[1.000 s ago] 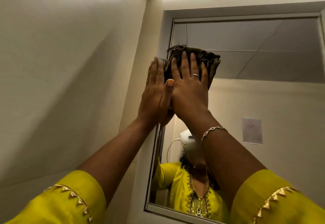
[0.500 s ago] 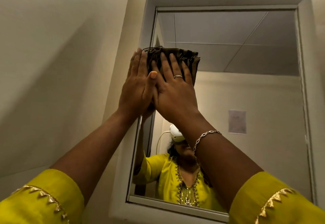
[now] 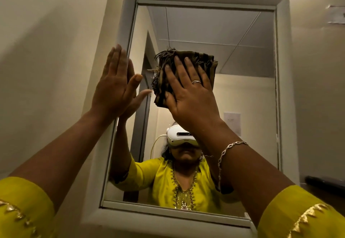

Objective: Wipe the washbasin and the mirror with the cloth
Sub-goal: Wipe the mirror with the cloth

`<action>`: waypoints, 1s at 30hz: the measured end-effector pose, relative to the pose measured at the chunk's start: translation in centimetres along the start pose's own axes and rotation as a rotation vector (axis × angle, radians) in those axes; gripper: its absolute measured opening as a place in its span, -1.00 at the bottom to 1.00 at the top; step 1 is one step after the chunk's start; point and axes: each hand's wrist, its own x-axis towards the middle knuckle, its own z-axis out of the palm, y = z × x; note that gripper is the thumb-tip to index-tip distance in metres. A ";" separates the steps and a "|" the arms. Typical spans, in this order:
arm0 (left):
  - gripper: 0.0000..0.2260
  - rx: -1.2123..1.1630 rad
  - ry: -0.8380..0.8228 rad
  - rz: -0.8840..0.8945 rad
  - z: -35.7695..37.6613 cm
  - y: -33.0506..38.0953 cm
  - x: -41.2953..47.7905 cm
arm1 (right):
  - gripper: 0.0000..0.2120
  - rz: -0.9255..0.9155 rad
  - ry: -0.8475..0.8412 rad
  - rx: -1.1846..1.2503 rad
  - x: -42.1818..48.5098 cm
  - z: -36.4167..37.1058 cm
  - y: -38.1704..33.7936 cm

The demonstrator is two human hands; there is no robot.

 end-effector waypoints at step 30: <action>-0.18 0.042 0.022 0.006 0.6 -1.2 0.1 | -0.42 0.263 0.039 -0.108 -4.9 -3.3 11.6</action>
